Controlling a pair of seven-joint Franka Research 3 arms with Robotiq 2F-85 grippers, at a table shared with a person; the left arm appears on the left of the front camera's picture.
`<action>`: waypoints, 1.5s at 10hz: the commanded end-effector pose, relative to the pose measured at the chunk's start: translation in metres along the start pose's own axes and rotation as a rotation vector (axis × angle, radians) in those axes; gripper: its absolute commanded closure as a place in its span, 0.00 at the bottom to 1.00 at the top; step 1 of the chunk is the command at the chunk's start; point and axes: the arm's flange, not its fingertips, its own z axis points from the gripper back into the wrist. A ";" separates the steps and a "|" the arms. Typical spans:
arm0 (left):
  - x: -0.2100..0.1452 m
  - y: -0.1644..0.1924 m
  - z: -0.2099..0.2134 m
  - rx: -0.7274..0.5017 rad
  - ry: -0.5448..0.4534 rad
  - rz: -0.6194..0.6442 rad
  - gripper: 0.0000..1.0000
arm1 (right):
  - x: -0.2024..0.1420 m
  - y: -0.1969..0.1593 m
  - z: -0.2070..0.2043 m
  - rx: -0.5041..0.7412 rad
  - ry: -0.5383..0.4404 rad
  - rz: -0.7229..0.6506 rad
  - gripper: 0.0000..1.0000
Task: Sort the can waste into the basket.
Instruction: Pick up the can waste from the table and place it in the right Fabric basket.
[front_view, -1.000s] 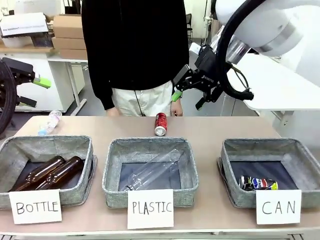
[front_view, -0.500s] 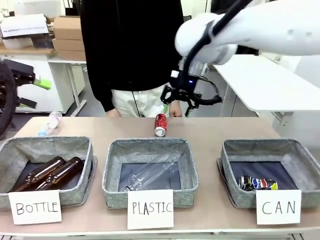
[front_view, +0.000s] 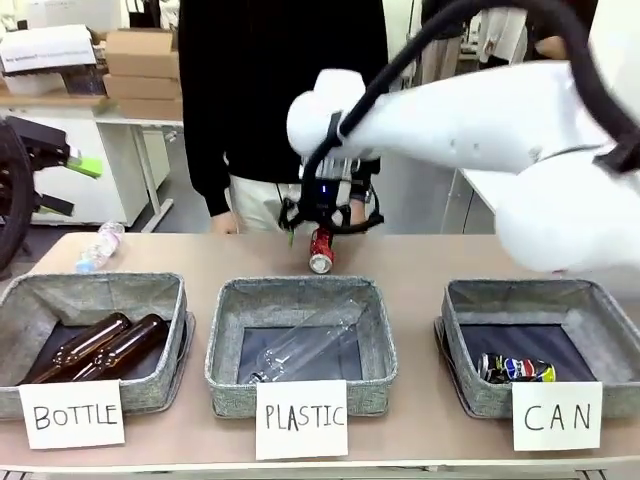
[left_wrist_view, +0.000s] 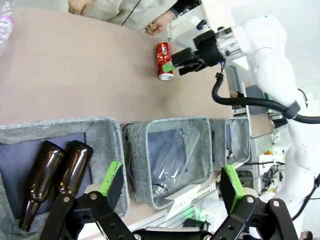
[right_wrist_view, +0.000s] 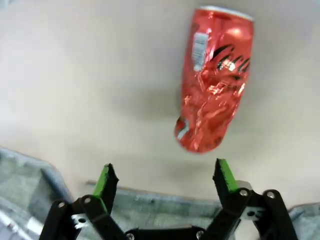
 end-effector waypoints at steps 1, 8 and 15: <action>0.001 0.000 0.003 0.010 0.000 -0.006 0.00 | 0.019 -0.001 -0.006 -0.086 -0.029 -0.061 0.00; 0.001 0.000 0.003 0.010 0.000 -0.006 0.00 | 0.018 -0.016 -0.043 -0.096 -0.172 -0.014 0.00; 0.001 0.000 0.003 0.010 0.000 -0.006 0.00 | 0.015 -0.017 -0.044 -0.116 -0.147 0.014 0.97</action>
